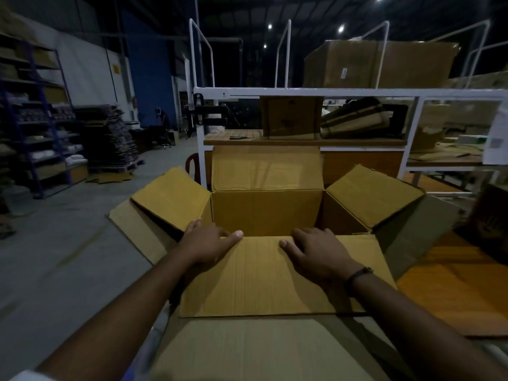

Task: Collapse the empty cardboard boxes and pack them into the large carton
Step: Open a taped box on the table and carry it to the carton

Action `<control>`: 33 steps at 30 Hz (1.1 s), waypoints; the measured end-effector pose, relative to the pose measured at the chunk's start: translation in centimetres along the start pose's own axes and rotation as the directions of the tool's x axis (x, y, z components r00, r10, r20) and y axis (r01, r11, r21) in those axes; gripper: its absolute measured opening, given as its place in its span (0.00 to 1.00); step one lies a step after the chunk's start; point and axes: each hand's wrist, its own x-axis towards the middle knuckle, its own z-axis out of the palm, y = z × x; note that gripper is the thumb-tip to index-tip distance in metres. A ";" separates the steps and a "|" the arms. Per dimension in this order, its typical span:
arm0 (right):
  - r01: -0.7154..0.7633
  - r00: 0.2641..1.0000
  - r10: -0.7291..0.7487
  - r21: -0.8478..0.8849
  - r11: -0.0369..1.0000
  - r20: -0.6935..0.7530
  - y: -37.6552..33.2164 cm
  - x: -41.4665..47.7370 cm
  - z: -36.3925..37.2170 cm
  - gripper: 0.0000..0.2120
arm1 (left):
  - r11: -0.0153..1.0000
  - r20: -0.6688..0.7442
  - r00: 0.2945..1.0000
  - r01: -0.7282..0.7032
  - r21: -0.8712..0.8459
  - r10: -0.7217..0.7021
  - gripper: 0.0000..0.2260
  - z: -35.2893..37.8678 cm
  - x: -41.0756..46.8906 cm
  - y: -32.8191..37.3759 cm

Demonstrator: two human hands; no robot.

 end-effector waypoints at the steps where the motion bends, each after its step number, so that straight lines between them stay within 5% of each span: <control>1: 0.003 0.999 -0.004 -0.021 1.000 -0.046 0.0 -0.2 0.4 0.21 | 1.000 -0.005 1.000 0.003 0.016 -0.003 0.35 0.2 -0.1 0.0; 11: 0.018 0.994 -0.014 0.041 0.999 -0.107 -1.1 -1.3 0.1 0.23 | 0.996 0.180 0.983 -0.040 0.081 0.025 0.47 -0.5 -0.7 0.8; 22: 0.046 0.935 -0.071 -0.081 0.996 -0.347 -0.3 -0.5 3.5 0.23 | 0.972 -0.090 0.993 -0.057 0.227 0.079 0.45 2.3 -0.2 0.8; 30: 0.091 0.975 -0.084 0.025 0.996 -0.205 0.0 -0.5 1.9 0.24 | 0.977 0.011 0.997 -0.079 0.197 0.078 0.49 1.4 -0.1 0.3; 33: -0.005 0.996 0.009 0.054 0.999 -0.086 1.4 -0.1 0.5 0.28 | 0.962 -0.047 0.996 -0.060 0.267 0.075 0.48 0.8 0.0 -0.4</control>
